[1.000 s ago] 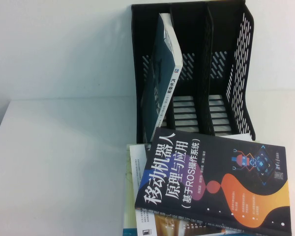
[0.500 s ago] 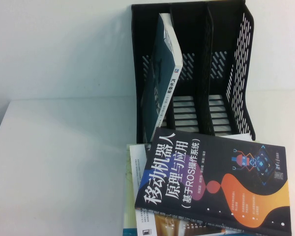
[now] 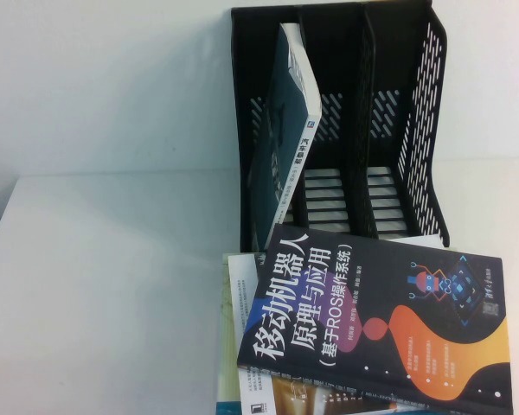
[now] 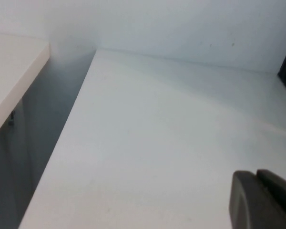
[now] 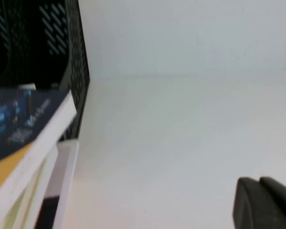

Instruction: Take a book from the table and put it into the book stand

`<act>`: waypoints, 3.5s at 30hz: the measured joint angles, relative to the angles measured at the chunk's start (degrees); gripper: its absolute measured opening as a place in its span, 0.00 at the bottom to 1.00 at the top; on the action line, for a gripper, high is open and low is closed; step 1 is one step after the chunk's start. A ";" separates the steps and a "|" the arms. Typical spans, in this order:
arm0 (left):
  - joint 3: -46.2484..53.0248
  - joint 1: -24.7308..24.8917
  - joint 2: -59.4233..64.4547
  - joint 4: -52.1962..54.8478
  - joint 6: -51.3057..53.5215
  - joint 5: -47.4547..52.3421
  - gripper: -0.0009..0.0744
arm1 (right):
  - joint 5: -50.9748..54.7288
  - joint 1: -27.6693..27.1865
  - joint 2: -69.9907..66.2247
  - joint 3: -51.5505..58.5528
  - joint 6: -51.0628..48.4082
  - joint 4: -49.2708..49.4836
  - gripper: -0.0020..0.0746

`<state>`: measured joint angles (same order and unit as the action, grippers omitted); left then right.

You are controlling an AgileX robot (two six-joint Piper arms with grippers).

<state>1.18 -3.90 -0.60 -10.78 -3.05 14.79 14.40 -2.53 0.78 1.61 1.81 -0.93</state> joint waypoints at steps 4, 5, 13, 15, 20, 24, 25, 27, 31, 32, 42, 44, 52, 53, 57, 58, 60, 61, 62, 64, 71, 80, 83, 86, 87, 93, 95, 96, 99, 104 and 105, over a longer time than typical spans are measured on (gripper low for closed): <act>0.00 0.00 0.00 -6.26 0.00 -8.08 0.01 | -8.74 0.00 0.00 0.00 0.11 0.00 0.02; 0.00 0.00 0.00 -8.53 -0.27 -11.01 0.01 | -11.43 0.00 0.00 0.00 0.39 0.00 0.02; 0.00 0.00 0.00 -28.65 -17.53 -24.17 0.01 | -37.16 0.00 0.00 0.00 5.59 2.17 0.02; 0.00 0.00 0.00 -34.39 -25.15 -24.27 0.01 | -44.57 0.00 0.00 0.00 7.22 3.09 0.02; 0.00 0.00 0.00 -42.64 -32.73 -27.00 0.01 | -62.37 0.00 0.00 -0.42 10.01 4.60 0.02; -0.27 0.00 0.00 -38.52 -34.60 -30.04 0.01 | -54.56 0.00 0.00 -7.60 13.07 6.34 0.02; -1.18 0.00 0.00 -35.09 -34.62 -29.89 0.01 | -50.22 0.00 0.00 -10.73 13.07 6.48 0.02; -4.30 0.00 0.00 -26.37 -34.72 -29.09 0.01 | -39.75 0.00 0.00 -17.10 11.74 6.74 0.02; -14.31 0.00 -0.12 -6.47 -34.72 -22.90 0.01 | -20.44 0.00 -3.81 -32.58 8.30 6.83 0.02; -16.41 0.00 0.35 -3.09 -34.72 -20.73 0.01 | -15.67 0.00 -5.88 -36.30 7.55 6.72 0.02; -33.48 3.09 21.04 11.79 -29.15 7.58 0.01 | 23.82 1.05 -29.61 -56.49 5.83 -2.96 0.02; -34.28 5.07 24.39 12.56 -27.15 9.95 0.01 | 26.86 1.05 -31.67 -56.49 5.82 -2.84 0.02; -34.29 8.10 29.27 10.41 -25.09 13.83 0.01 | 30.04 5.12 -32.75 -49.15 4.99 9.22 0.02; -34.29 8.10 29.42 9.85 -24.82 13.83 0.01 | 30.78 5.75 -33.37 -47.81 3.66 10.06 0.02; -34.29 8.10 31.85 7.78 -23.84 13.83 0.01 | 34.05 6.97 -38.47 -45.08 -1.17 11.12 0.02; -34.29 8.10 32.98 6.75 -23.23 13.83 0.01 | 34.85 7.12 -40.44 -45.00 -2.65 11.12 0.02; -34.29 8.10 35.72 3.88 -20.61 13.83 0.01 | 35.87 7.37 -44.75 -45.14 -5.56 11.80 0.02; -34.29 8.10 37.30 1.58 -18.25 13.83 0.01 | 36.37 7.37 -46.52 -45.37 -6.47 12.30 0.02; -34.29 8.10 38.73 -1.17 -15.37 13.83 0.01 | 36.70 7.37 -48.73 -45.82 -7.47 13.01 0.02; -34.29 8.10 42.25 -7.48 -8.40 13.83 0.01 | 36.80 7.41 -52.73 -46.56 -8.81 14.26 0.02; -34.29 8.10 52.11 -23.44 10.34 13.63 0.01 | 34.87 9.38 -65.25 -47.78 -11.61 17.58 0.02; -34.37 -3.14 59.84 -50.89 36.98 25.32 0.01 | 28.46 10.12 -74.52 -48.01 -13.23 20.03 0.02; -34.51 -11.32 63.02 -57.72 42.46 33.77 0.01 | 26.90 10.12 -76.38 -48.01 -14.50 22.40 0.02; -34.66 -18.25 66.00 -59.62 44.02 39.07 0.01 | 25.63 10.12 -77.51 -48.04 -17.44 26.24 0.02; -34.66 -19.67 66.66 -60.05 44.28 39.82 0.01 | 25.49 10.12 -77.98 -48.14 -18.57 27.37 0.02; -34.70 -21.23 67.66 -63.27 44.86 40.49 0.01 | 25.87 10.12 -81.86 -51.02 -22.88 33.58 0.02; -34.70 -21.23 67.66 -63.52 44.86 40.59 0.01 | 26.72 10.12 -83.54 -51.96 -24.42 35.10 0.02; -34.79 -21.23 67.66 -63.52 44.86 40.59 0.01 | 27.03 10.12 -84.43 -52.54 -25.32 36.16 0.02; -34.79 -21.23 67.66 -63.52 44.86 40.57 0.01 | 27.74 10.12 -86.57 -53.51 -27.94 39.59 0.02; -34.79 -21.23 67.66 -63.52 44.86 39.47 0.01 | 28.22 10.12 -88.56 -54.25 -29.84 42.74 0.02; -34.79 -21.23 67.66 -63.52 44.72 39.47 0.02 | 28.31 10.25 -88.91 -54.25 -29.97 42.88 0.02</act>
<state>-33.61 -25.14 67.06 -74.30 41.67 54.26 42.71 7.72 -88.14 -52.64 -28.16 41.95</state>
